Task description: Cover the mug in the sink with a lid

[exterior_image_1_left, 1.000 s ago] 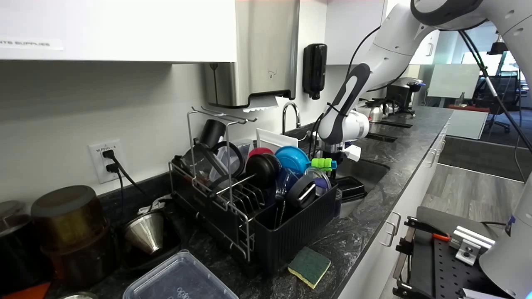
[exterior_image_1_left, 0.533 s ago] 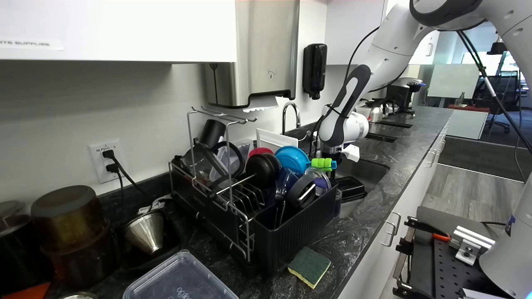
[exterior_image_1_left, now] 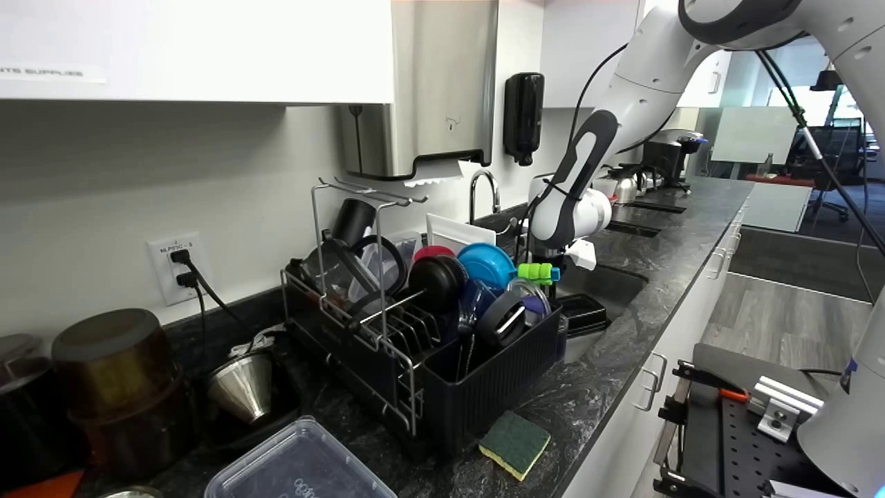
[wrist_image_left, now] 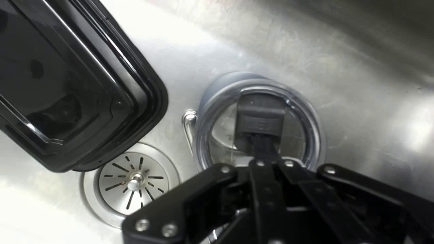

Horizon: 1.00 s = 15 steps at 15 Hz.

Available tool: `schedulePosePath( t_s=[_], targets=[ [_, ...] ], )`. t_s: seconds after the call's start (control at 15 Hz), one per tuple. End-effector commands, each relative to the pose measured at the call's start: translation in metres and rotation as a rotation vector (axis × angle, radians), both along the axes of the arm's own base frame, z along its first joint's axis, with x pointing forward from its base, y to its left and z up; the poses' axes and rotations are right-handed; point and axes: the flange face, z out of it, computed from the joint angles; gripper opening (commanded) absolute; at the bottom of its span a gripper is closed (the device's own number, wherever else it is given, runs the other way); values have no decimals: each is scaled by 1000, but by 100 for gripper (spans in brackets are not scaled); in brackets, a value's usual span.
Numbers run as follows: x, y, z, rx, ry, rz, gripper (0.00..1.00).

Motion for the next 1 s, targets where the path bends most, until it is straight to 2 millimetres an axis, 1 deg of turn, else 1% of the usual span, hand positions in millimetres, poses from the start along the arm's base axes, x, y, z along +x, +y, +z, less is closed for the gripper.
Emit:
schedulePosePath(
  t_s=[0.0,0.93],
  targets=[
    [-2,4,-23,-26,1,11,0],
    [-5,3,-43,-28,-5,43,0]
  ],
)
